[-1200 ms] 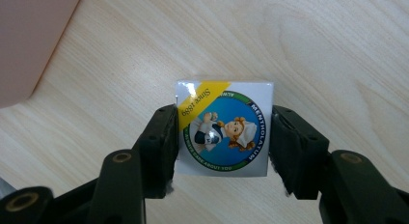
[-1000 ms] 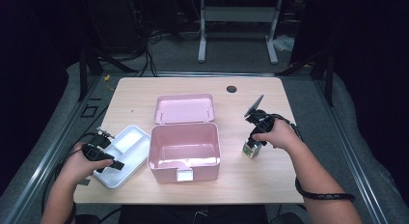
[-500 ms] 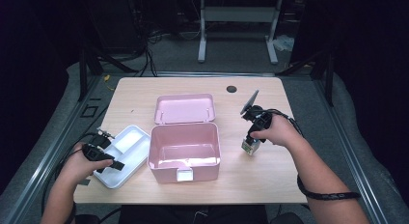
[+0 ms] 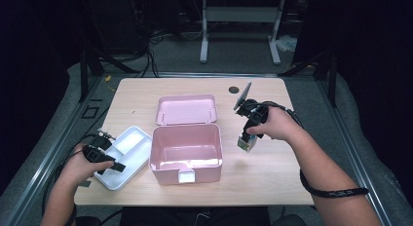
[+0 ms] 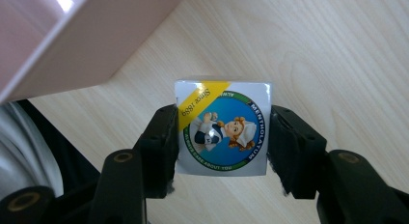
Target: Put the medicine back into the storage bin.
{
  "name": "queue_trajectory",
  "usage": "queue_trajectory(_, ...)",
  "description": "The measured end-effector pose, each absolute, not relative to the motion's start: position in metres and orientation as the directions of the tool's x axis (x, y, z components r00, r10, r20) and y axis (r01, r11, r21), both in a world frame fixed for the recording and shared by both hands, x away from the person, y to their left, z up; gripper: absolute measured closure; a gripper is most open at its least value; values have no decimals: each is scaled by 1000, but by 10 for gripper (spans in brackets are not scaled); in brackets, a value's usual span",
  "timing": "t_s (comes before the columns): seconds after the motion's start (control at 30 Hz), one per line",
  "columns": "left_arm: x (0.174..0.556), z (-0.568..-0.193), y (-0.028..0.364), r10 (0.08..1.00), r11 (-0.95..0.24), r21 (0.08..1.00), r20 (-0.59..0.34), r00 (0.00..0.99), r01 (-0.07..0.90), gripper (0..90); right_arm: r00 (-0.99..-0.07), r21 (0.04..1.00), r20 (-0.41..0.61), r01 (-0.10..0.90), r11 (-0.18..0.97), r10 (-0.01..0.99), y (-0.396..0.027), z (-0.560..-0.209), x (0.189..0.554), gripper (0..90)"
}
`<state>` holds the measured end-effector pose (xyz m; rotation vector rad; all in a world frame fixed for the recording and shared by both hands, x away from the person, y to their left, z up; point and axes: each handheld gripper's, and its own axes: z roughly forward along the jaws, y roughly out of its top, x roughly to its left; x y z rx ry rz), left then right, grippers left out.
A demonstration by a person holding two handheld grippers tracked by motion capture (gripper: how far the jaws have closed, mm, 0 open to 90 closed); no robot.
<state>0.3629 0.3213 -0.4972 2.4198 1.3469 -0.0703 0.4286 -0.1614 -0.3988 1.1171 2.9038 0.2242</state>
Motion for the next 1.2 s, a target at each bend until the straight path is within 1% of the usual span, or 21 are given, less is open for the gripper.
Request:
queue_trajectory(0.03,363,-497,322,811,-473,295,-221,541,830,364,-747,141,30,661,737,664,-160,-396,429,465)
queue_trajectory(0.07,363,-497,322,811,-472,295,-222,541,830,364,-754,133,5,652,747,657,-157,-389,428,465)
queue_trajectory(0.13,363,-498,323,814,-469,293,-223,537,833,364,-752,132,5,654,745,660,-155,-386,428,466)
queue_trajectory(0.37,363,-499,323,814,-470,290,-223,537,834,364,-772,155,25,631,760,635,-146,-359,426,466)
queue_trajectory(0.4,363,-499,323,814,-471,289,-223,537,834,364,-779,157,26,622,767,626,-143,-351,424,466)
queue_trajectory(0.5,364,-499,322,812,-474,286,-224,539,833,364,-786,168,39,614,771,617,-139,-344,422,466)
queue_trajectory(0.6,363,-499,323,813,-473,288,-223,538,833,364,-793,159,16,604,781,609,-133,-334,420,467)
queue_trajectory(0.67,363,-498,323,812,-472,290,-224,539,833,364,-797,166,29,599,783,603,-128,-327,419,466)
queue_trajectory(0.9,363,-499,323,811,-475,288,-225,540,832,365,-813,180,48,579,795,581,-112,-319,416,467)
queue_trajectory(1.2,363,-499,323,809,-477,287,-226,543,831,365,-849,176,42,526,832,527,-76,-326,414,466)
